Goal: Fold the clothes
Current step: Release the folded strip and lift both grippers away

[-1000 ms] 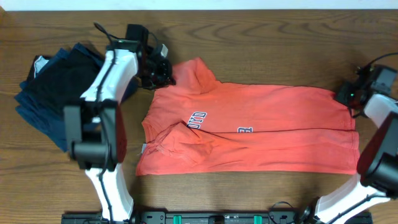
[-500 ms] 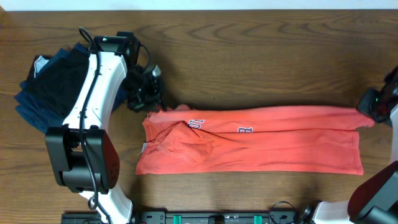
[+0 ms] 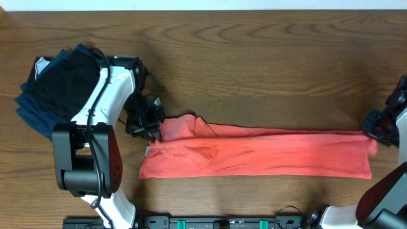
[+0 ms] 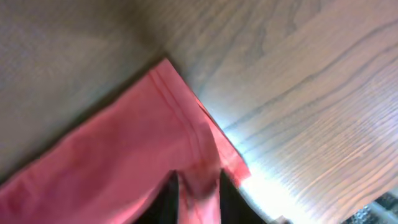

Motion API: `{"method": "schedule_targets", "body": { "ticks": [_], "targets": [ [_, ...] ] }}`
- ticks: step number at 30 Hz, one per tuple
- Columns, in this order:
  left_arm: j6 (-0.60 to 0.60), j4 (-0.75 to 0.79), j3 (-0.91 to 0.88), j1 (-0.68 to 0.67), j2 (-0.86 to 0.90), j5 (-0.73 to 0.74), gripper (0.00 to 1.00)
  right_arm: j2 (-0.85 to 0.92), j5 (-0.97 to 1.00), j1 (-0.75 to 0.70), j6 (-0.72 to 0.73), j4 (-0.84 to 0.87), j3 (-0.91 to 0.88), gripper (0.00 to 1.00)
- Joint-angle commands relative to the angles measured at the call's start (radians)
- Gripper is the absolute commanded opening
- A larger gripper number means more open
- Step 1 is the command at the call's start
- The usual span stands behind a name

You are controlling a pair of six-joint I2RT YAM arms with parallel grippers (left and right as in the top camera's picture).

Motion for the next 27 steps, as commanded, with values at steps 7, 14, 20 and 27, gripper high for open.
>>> {"method": "schedule_targets", "body": {
  "ticks": [7, 14, 20, 27],
  "targets": [
    [0.007, -0.032, -0.014, 0.0, -0.001, -0.022, 0.36, 0.003, -0.051, -0.066, -0.015, -0.007, -0.014, 0.53],
    [0.006, 0.006, 0.006, 0.0, -0.002, -0.017, 0.35, 0.062, -0.158, -0.11, -0.119, -0.02, -0.016, 0.68],
    [0.006, 0.096, 0.006, -0.008, -0.001, 0.07, 0.35, 0.166, -0.159, -0.153, -0.183, -0.019, -0.016, 0.79],
    [0.005, 0.216, -0.001, -0.078, -0.001, 0.089, 0.36, 0.292, -0.186, -0.163, -0.215, 0.014, -0.016, 0.82]
  ]
}}
